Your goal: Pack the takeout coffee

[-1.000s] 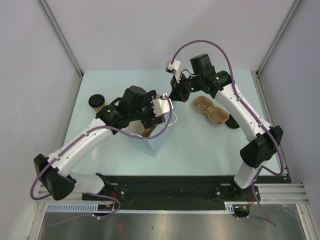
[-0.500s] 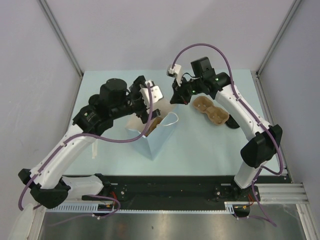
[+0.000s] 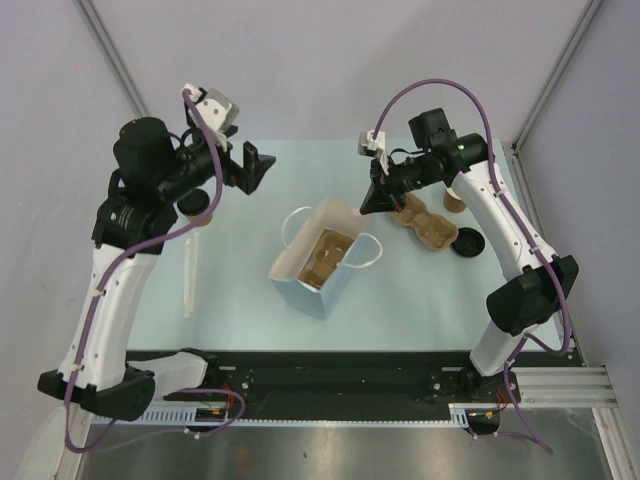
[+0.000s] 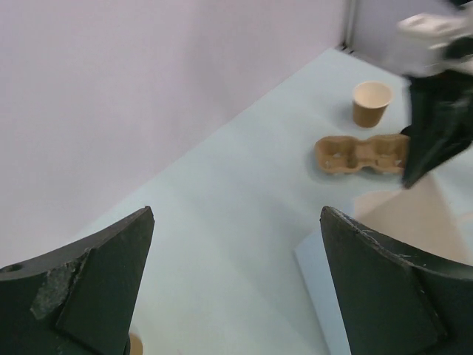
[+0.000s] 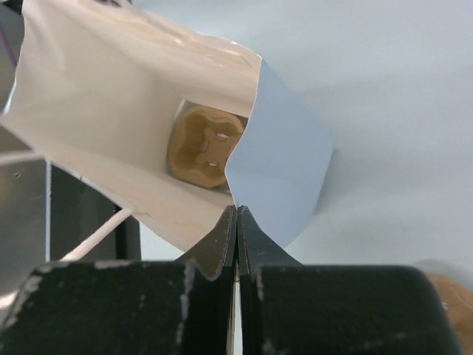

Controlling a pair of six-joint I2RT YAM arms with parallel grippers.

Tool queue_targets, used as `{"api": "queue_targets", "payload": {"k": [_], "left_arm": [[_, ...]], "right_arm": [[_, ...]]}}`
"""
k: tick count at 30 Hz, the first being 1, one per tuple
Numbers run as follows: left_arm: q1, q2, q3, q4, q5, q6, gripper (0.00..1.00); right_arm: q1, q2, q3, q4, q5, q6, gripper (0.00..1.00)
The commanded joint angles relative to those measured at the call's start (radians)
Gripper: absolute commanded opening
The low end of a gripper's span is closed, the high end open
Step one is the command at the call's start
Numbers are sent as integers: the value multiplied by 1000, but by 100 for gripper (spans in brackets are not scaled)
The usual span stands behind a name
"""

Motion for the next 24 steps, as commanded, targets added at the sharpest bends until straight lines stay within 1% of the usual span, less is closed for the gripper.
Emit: {"api": "queue_targets", "payload": {"k": [1,3,7,8,9,11,12,13,14,15,17,19,21,24], "left_arm": [[183,73,-5,-47,99,-148,100],[264,112,-19,-76,106,-166,100],[367,182,-54,-114,107,-166,100],[405,205,-70,-116,93,-166,100],[413,216,-79,-113,71,-168,99],[445,242,-116,-94,-3,-169,100],[461,250,-131,-82,-15,-189,100],[474,271,-157,-74,-34,-204,99],[499,285,-165,-67,-105,-235,100],[508,300,-167,-71,-143,-278,100],[536,357,-142,-94,-190,-301,100],[553,400,-125,-96,-198,-278,99],[565,431,-104,-102,-206,-240,99],[586,529,-3,-183,-197,-188,100]], "right_arm": [[-3,8,101,-227,-105,-195,0],[-3,16,123,-286,-118,-245,0],[32,48,158,-353,-119,-316,0],[41,50,160,-359,-104,-328,0],[67,51,155,-361,-96,-354,0],[92,50,149,-344,-54,-356,0],[102,50,146,-337,-40,-356,0],[113,50,143,-330,-21,-339,0],[116,50,143,-317,-14,-329,0],[116,51,143,-311,-6,-316,0],[121,56,150,-295,26,-278,0],[124,58,155,-280,52,-223,0],[128,61,158,-228,80,-166,0],[138,67,161,-200,121,-120,0]]}}
